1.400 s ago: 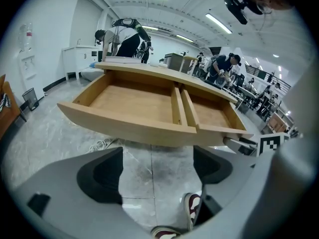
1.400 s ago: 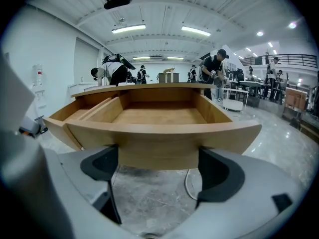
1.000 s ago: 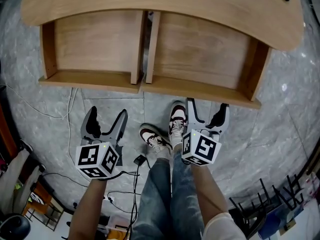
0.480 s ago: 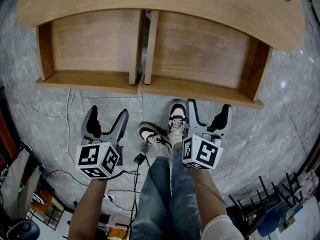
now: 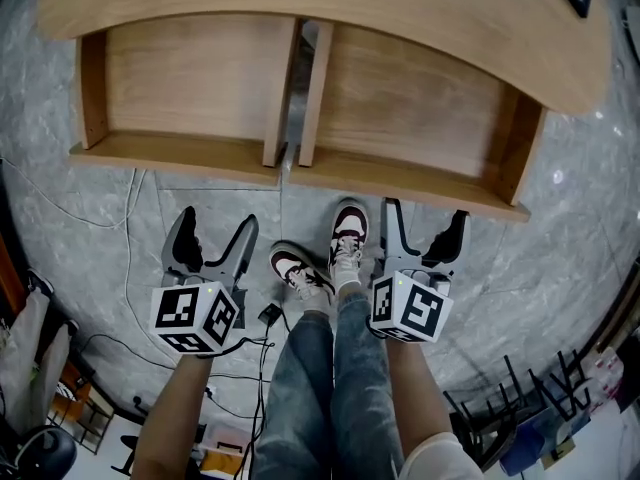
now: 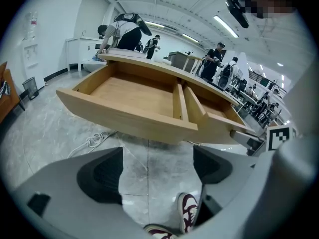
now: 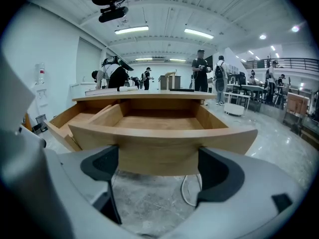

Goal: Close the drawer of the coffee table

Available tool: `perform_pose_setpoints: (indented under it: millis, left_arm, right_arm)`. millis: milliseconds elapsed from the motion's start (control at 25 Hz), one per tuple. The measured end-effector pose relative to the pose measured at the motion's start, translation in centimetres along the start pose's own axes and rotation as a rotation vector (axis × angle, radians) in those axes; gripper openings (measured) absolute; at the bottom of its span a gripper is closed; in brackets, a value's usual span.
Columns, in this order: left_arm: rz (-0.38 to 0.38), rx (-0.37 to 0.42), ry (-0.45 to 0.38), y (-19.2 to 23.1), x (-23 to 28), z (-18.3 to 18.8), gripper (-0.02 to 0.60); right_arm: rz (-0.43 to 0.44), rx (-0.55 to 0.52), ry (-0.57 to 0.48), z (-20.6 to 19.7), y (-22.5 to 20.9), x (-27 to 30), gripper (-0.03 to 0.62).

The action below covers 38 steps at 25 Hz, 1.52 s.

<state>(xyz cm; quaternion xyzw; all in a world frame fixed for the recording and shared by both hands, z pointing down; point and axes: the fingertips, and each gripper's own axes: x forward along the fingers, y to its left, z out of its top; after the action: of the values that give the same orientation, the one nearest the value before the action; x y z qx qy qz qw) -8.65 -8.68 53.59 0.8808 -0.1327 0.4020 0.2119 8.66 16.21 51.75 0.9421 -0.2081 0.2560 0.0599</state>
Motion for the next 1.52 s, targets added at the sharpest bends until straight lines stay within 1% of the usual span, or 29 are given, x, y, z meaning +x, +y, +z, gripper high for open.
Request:
perform_pose_setpoints:
  millis: [280,600,960,1520]
  left_arm:
    - [0.002,-0.014,-0.003,0.5,-0.4,0.1,0.439]
    - [0.007,-0.024,0.001,0.7,-0.4,0.2,0.439]
    - [0.005,-0.039,0.0,0.3,-0.3,0.5,0.439]
    - [0.026,-0.094,-0.013,0.2,-0.2,0.8,0.439]
  right_arm:
    - [0.003,0.005,0.013,0.1,0.0,-0.1,0.505]
    - [0.004,-0.004,-0.033,2.0,-0.2,1.2,0.505]
    - [0.003,0.0,-0.055,3.6,-0.3,2.5,0.503]
    - [0.004,0.008,-0.04,4.4,-0.5,3.7,0.505]
